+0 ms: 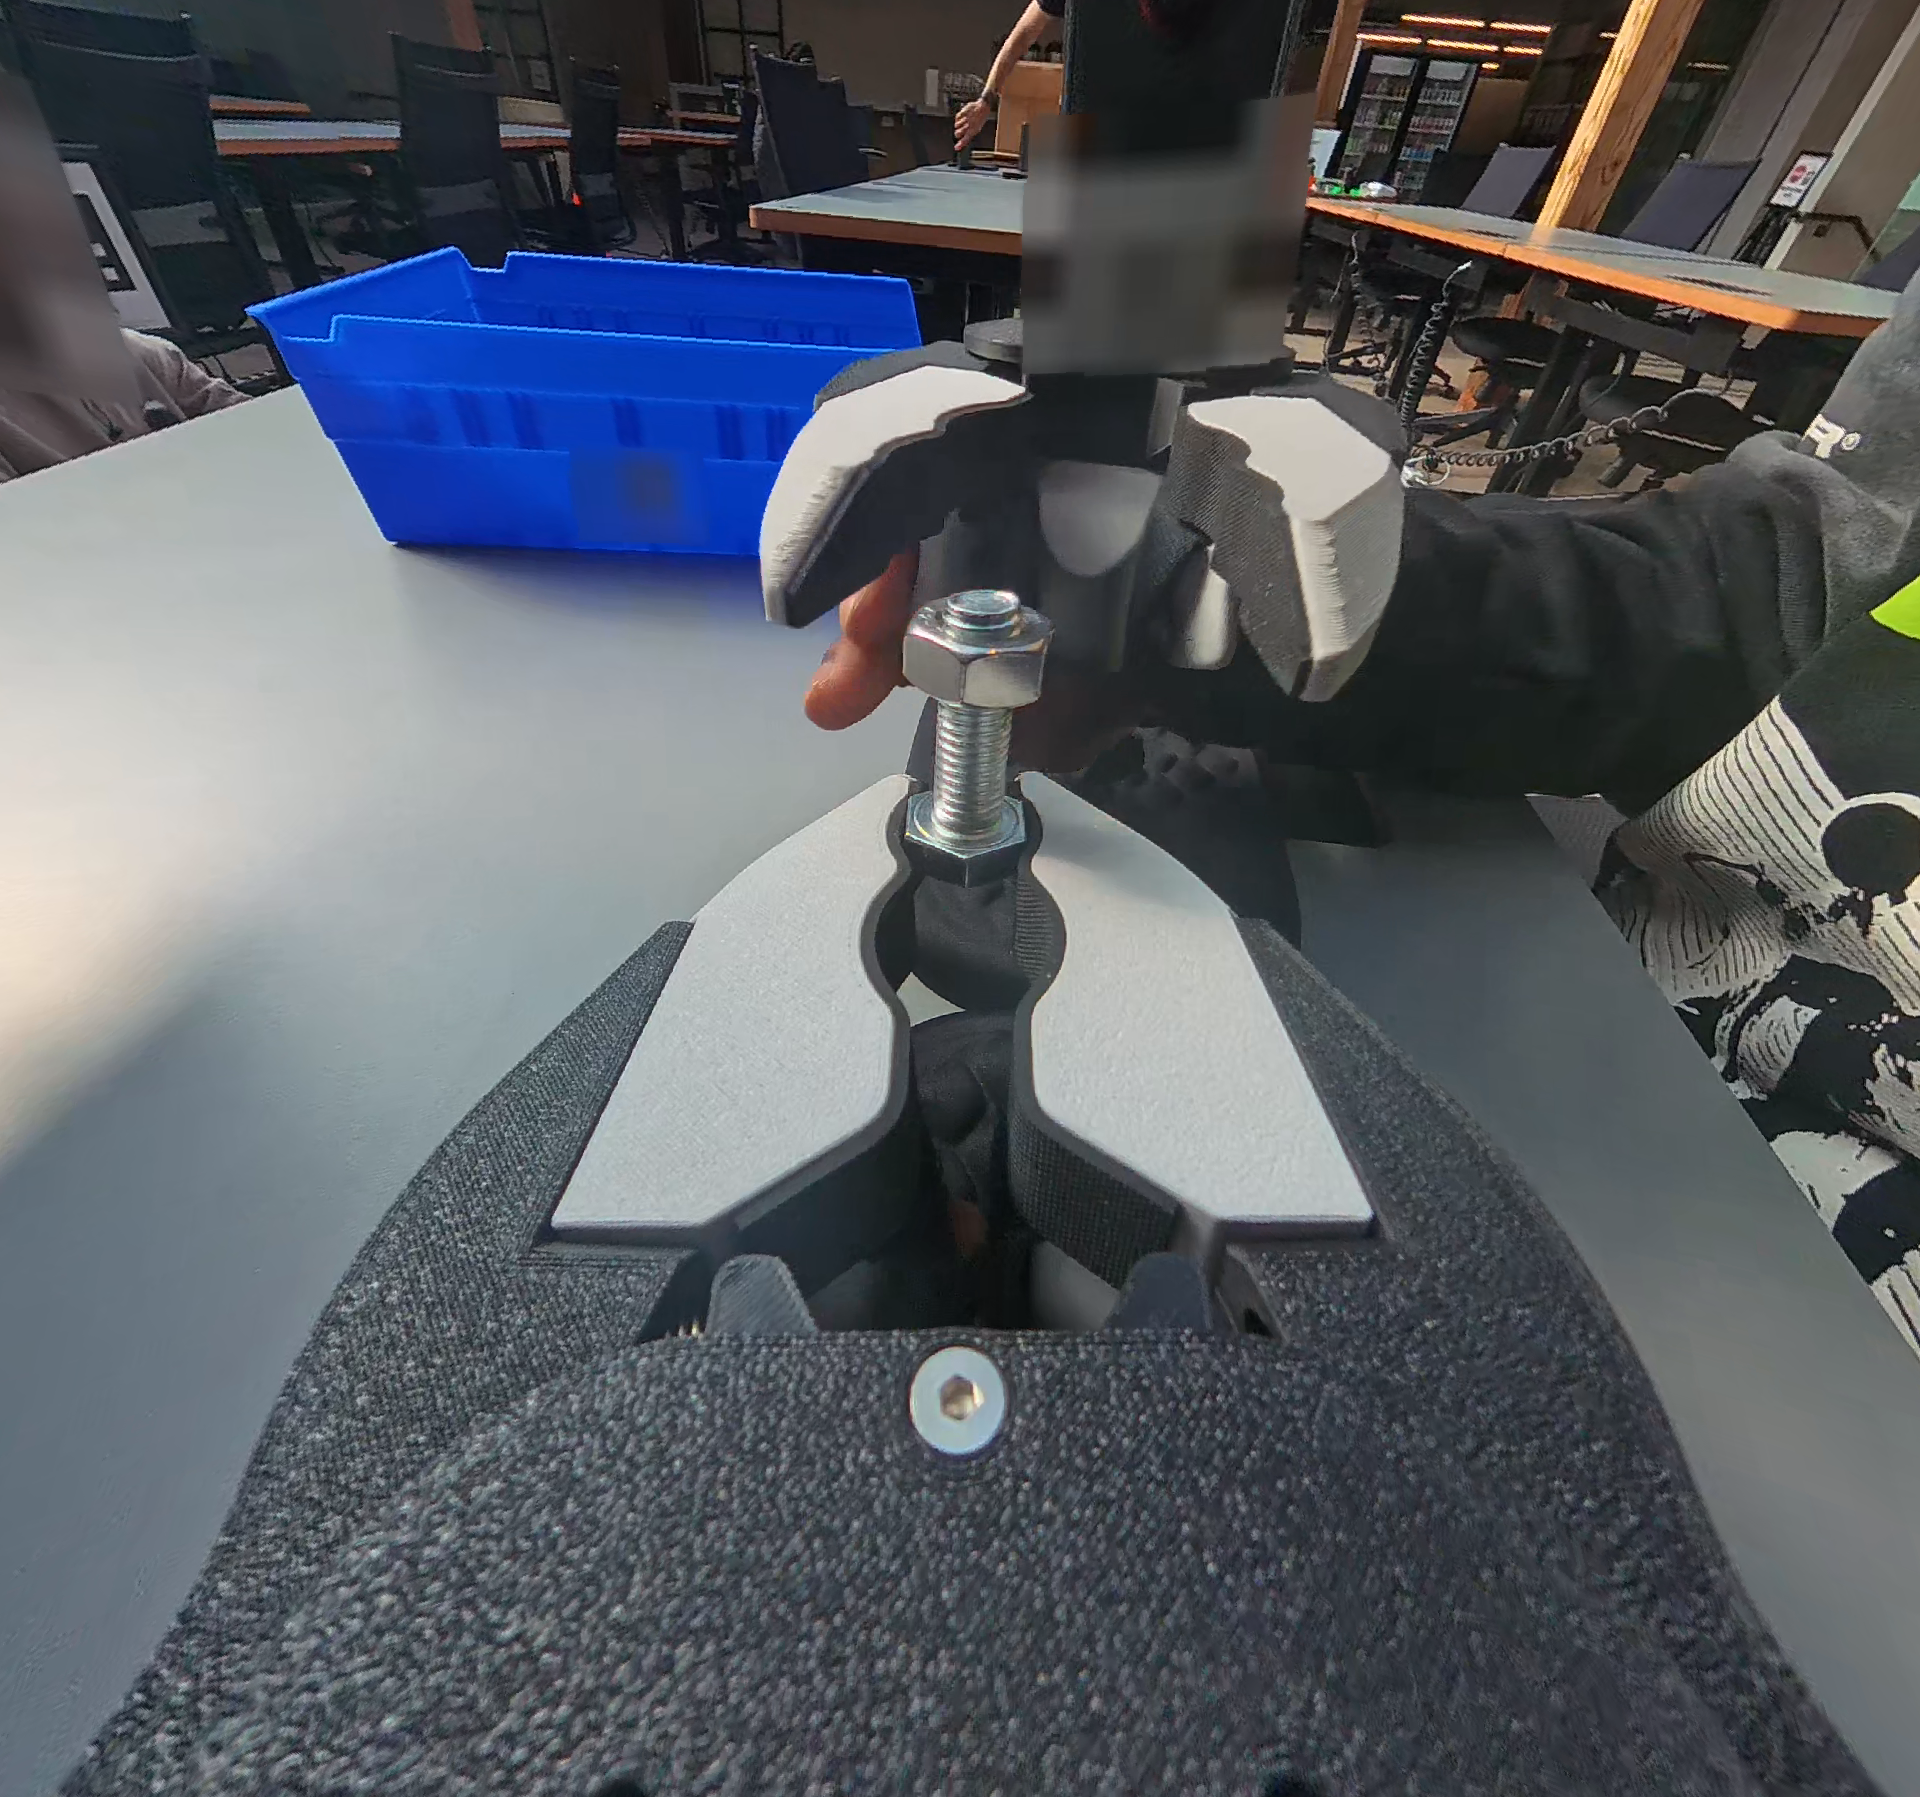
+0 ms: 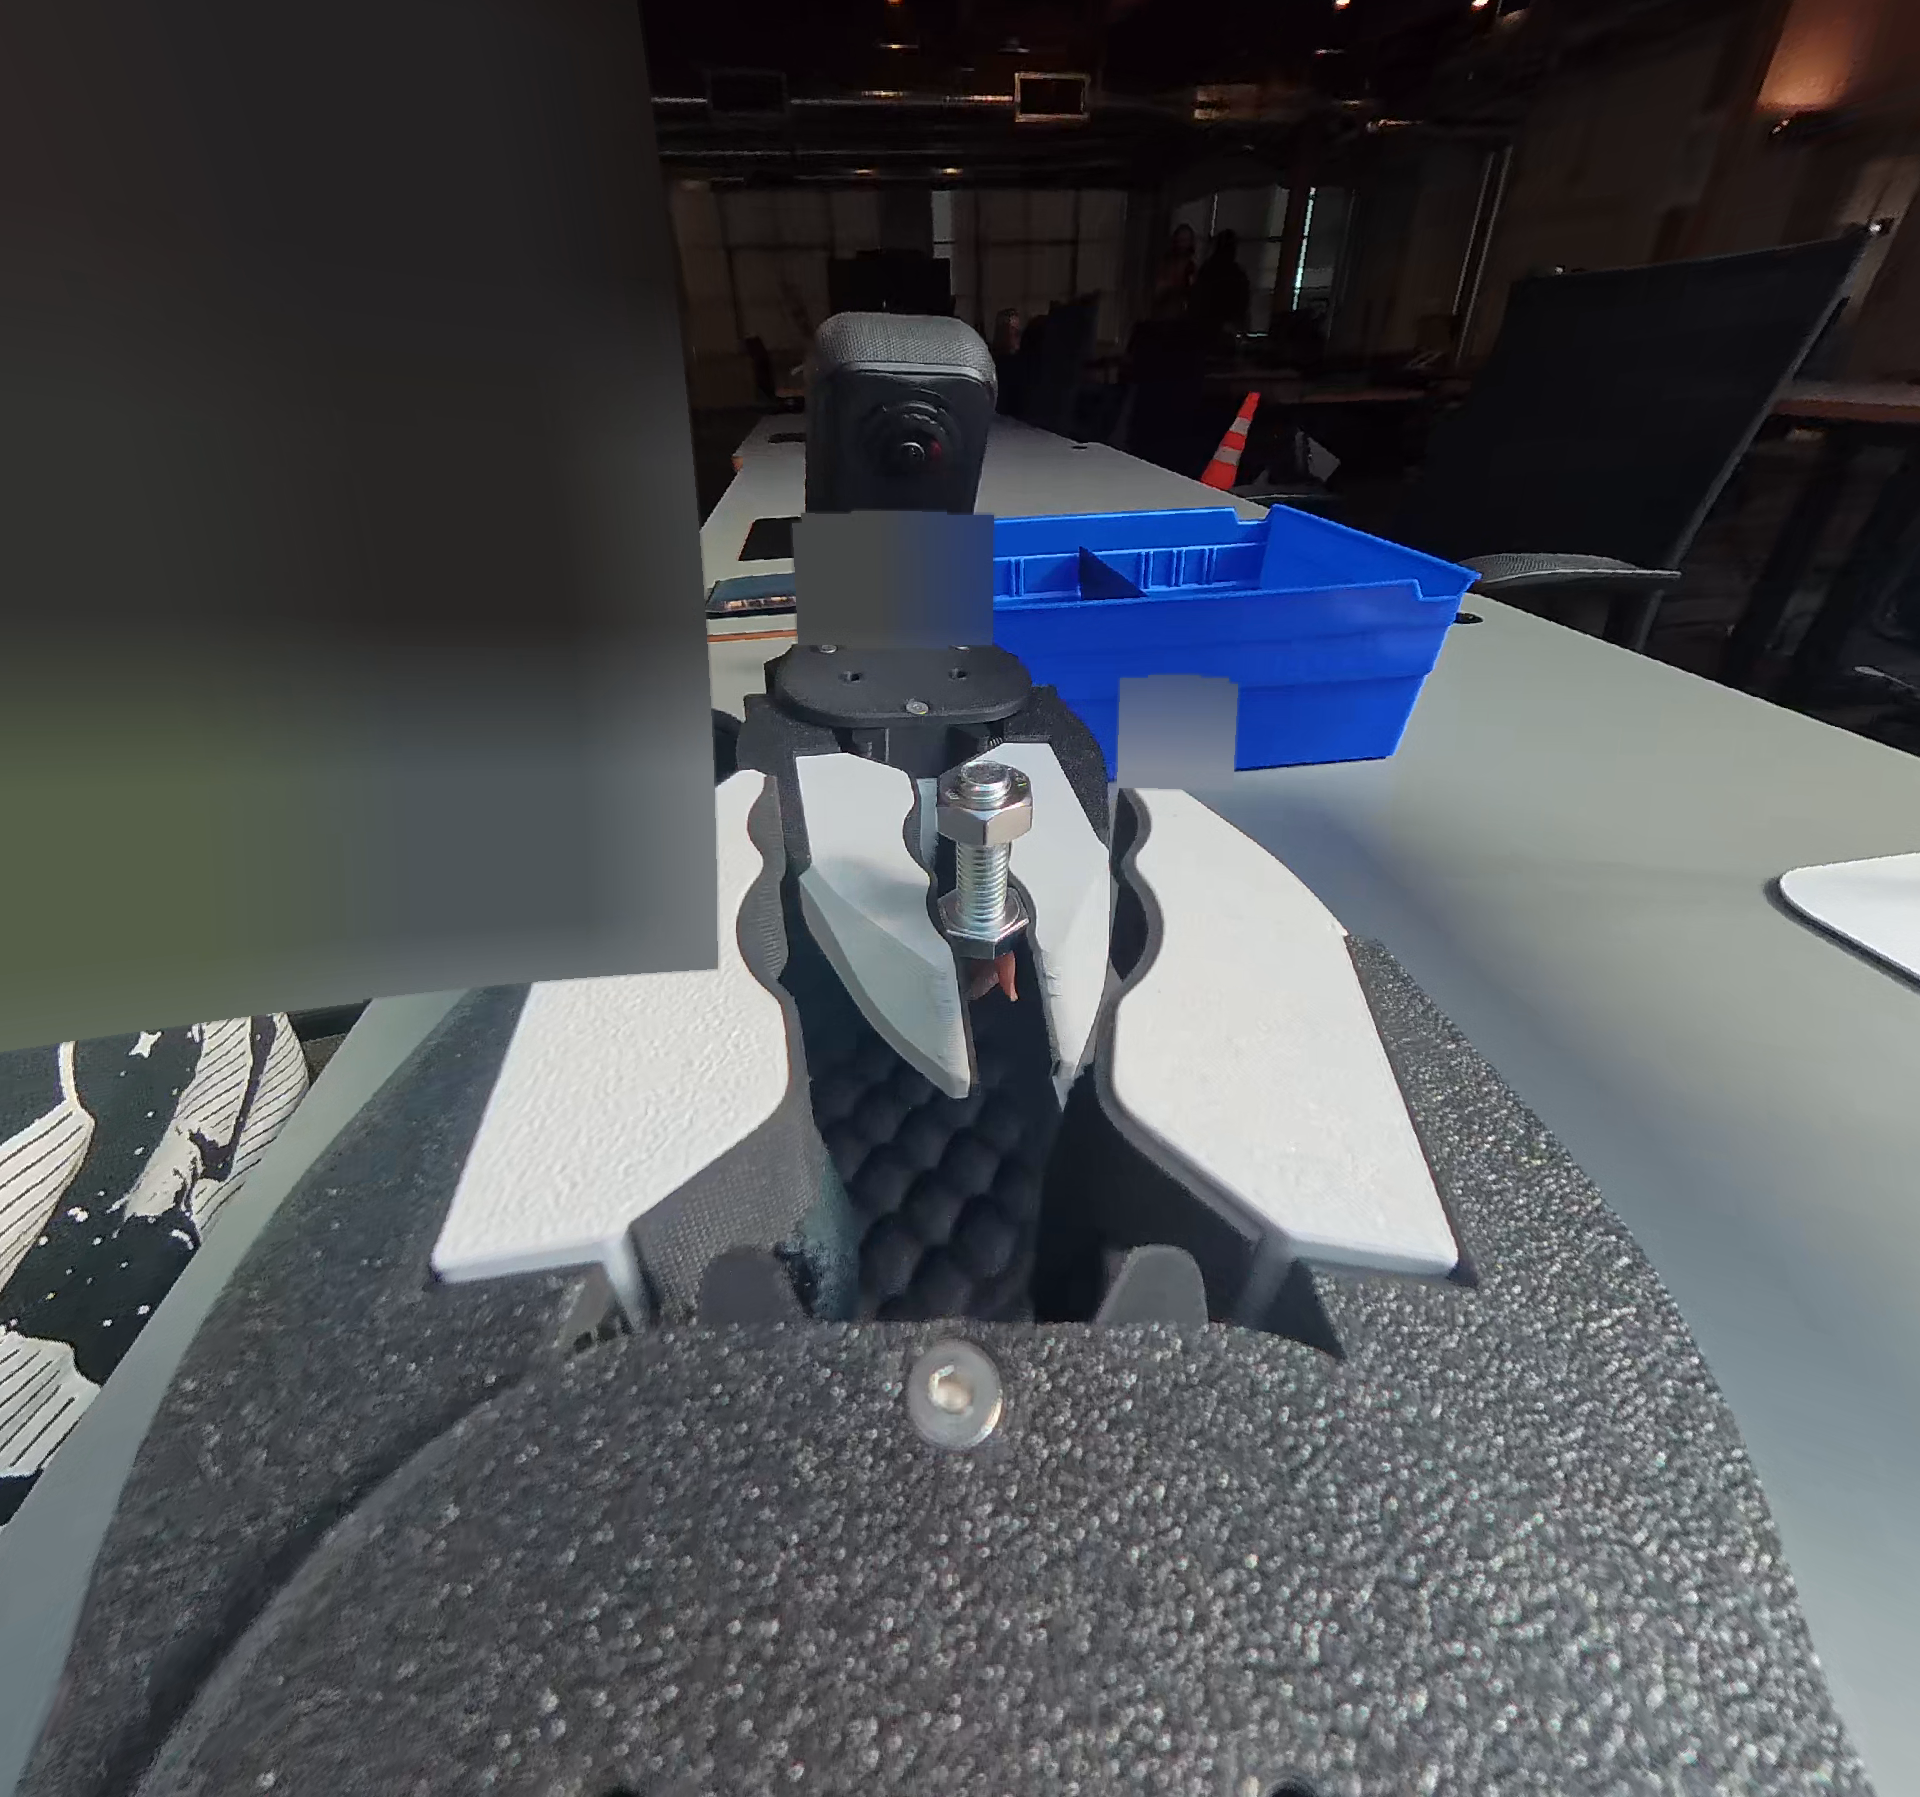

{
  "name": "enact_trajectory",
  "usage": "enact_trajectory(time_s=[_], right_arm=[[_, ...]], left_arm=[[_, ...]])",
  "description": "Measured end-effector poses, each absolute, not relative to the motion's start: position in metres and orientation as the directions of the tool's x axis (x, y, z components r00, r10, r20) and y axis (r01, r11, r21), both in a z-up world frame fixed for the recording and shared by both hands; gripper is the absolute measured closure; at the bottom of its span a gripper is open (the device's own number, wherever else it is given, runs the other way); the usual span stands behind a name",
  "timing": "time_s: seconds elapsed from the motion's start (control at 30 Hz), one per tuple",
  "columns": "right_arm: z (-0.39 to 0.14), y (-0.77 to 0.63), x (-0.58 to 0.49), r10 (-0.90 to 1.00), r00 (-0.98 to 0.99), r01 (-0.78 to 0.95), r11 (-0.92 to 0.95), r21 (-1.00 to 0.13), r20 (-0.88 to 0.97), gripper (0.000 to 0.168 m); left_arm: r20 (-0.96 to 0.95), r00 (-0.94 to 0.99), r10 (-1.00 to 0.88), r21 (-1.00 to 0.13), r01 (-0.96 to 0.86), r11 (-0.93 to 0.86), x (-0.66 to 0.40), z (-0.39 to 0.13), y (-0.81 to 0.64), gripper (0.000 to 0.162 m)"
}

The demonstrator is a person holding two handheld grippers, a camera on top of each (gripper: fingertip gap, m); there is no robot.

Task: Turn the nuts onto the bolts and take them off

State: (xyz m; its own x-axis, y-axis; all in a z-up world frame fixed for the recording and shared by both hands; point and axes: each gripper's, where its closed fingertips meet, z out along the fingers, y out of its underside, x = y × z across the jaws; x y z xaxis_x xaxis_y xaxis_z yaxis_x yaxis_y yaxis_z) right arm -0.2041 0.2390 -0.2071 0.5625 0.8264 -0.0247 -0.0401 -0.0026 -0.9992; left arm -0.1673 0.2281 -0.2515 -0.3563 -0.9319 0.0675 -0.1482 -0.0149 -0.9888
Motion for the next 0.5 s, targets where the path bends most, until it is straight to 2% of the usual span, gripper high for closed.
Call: enact_trajectory(time_s=[0.2,0.5], right_arm=[[-0.209,0.243,-0.220,0.859,0.511,-0.024,-0.018,-1.000,-0.028,0.105],[-0.208,0.239,-0.219,0.853,0.521,-0.019,0.004,-1.000,-0.007,0.117]], left_arm=[[0.063,-0.361,-0.930,-0.988,-0.154,-0.007,-0.167,-0.253,0.227,0.148],[0.070,-0.353,-0.933,-0.988,-0.154,-0.016,-0.167,-0.252,0.228,0.148]])
